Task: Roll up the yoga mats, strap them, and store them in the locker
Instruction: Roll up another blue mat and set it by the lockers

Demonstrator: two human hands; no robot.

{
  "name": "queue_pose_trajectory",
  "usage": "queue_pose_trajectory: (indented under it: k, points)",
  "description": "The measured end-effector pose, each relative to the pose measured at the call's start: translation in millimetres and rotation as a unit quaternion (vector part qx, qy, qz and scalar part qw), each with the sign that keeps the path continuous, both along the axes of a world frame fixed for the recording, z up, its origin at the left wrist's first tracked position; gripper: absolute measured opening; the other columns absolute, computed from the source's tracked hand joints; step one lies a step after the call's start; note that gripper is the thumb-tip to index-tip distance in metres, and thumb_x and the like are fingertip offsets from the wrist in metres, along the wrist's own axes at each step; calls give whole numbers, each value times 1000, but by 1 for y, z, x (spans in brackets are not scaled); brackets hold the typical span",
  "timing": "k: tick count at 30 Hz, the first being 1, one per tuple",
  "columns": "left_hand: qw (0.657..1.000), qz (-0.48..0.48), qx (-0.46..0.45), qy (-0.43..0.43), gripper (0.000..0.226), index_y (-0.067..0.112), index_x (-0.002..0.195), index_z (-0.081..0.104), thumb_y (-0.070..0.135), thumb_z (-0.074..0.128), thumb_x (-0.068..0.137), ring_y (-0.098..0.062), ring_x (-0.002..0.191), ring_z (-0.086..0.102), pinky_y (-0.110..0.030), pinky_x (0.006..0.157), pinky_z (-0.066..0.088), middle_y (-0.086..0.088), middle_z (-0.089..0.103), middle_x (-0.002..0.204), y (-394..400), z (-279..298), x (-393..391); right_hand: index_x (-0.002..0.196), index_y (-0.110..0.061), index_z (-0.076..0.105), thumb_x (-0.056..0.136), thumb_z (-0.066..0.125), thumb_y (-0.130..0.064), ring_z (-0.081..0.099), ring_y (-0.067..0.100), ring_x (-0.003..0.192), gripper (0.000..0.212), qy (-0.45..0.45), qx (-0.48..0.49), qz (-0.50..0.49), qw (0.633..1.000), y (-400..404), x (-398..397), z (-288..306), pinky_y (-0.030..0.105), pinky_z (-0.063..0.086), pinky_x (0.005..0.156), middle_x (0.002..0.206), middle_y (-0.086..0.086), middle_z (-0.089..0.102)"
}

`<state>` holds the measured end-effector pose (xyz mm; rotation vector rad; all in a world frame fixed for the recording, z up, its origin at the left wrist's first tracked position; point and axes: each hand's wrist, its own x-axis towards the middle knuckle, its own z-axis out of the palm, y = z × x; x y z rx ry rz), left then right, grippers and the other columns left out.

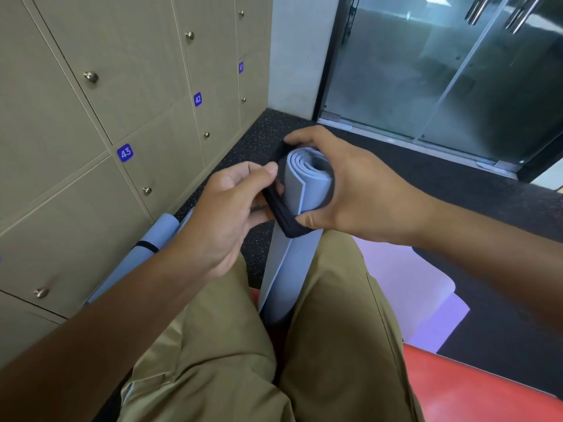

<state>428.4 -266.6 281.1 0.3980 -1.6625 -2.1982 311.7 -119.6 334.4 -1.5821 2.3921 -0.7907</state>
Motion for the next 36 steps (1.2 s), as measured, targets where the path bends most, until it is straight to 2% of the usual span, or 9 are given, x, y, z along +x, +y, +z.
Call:
queue_pose_trajectory:
  k: [4, 9, 11, 17, 21, 25, 29, 32, 36]
  points:
    - [999, -1, 28, 19, 22, 10, 84, 54, 17, 52, 106, -12, 75, 61, -31, 78, 56, -2, 63, 78, 3, -14, 1, 160, -38, 17, 65, 90, -11, 64, 6, 96, 122, -85, -43, 3, 995, 9, -3, -4, 10, 47, 77, 115, -10, 64]
    - [998, 8, 52, 45, 17, 8, 86, 53, 16, 56, 101, -15, 79, 62, -26, 78, 56, -8, 63, 83, 7, -23, 2, 160, -45, 1, 68, 88, -1, 66, 17, 107, 135, -190, -105, -13, 976, 16, -1, -29, 40, 59, 94, 116, -30, 62]
    - [997, 1, 58, 45, 15, 6, 89, 53, 15, 57, 101, -17, 82, 62, -27, 82, 56, -12, 62, 86, 9, -30, 4, 160, -44, -5, 69, 89, 0, 62, 8, 118, 138, -208, -115, -21, 971, 20, -2, -39, 40, 55, 101, 122, -43, 55]
    - [998, 5, 58, 21, 12, 6, 92, 53, 13, 56, 102, -23, 93, 60, -33, 92, 56, -16, 58, 98, 12, -55, 3, 159, -41, -17, 71, 91, 0, 59, 9, 127, 144, -239, -111, -29, 964, 24, -4, -67, 43, 52, 106, 146, -32, 46]
    - [999, 0, 38, -17, 17, 1, 106, 58, 18, 59, 102, -26, 93, 53, -43, 93, 47, -12, 56, 92, 10, -77, 5, 161, -32, 4, 68, 96, -10, 55, 3, 131, 133, -252, -114, -42, 960, 27, -4, -87, 35, 50, 107, 138, -27, 55]
    - [999, -14, 24, -36, 26, 0, 98, 58, 26, 59, 97, -15, 84, 54, -36, 85, 46, 0, 58, 80, 10, -91, 7, 157, -33, 13, 70, 94, -11, 58, 0, 125, 121, -257, -102, -49, 960, 29, -3, -104, 24, 53, 100, 126, -30, 60]
    - [999, -23, 10, -39, 45, -15, 108, 55, 29, 58, 97, -23, 92, 56, -33, 82, 46, -15, 61, 98, 9, -96, 3, 154, -35, 23, 75, 91, -10, 58, 0, 124, 108, -249, -107, -64, 960, 27, -5, -109, 22, 53, 96, 127, -29, 60]
    - [999, -19, -4, -39, 54, -20, 114, 51, 32, 59, 100, -28, 96, 55, -40, 87, 46, -19, 61, 104, 4, -100, -2, 147, -31, 40, 74, 93, -21, 58, 6, 125, 90, -243, -125, -81, 958, 26, -10, -108, 36, 52, 102, 131, -23, 60]
    - [995, -22, -80, -53, 54, -5, 106, 55, 46, 65, 92, -21, 89, 57, -33, 79, 51, -10, 60, 95, -2, -107, -6, 139, -29, 51, 75, 92, -28, 60, 12, 123, 76, -264, -128, -88, 952, 28, -18, -107, 48, 52, 102, 131, -14, 64]
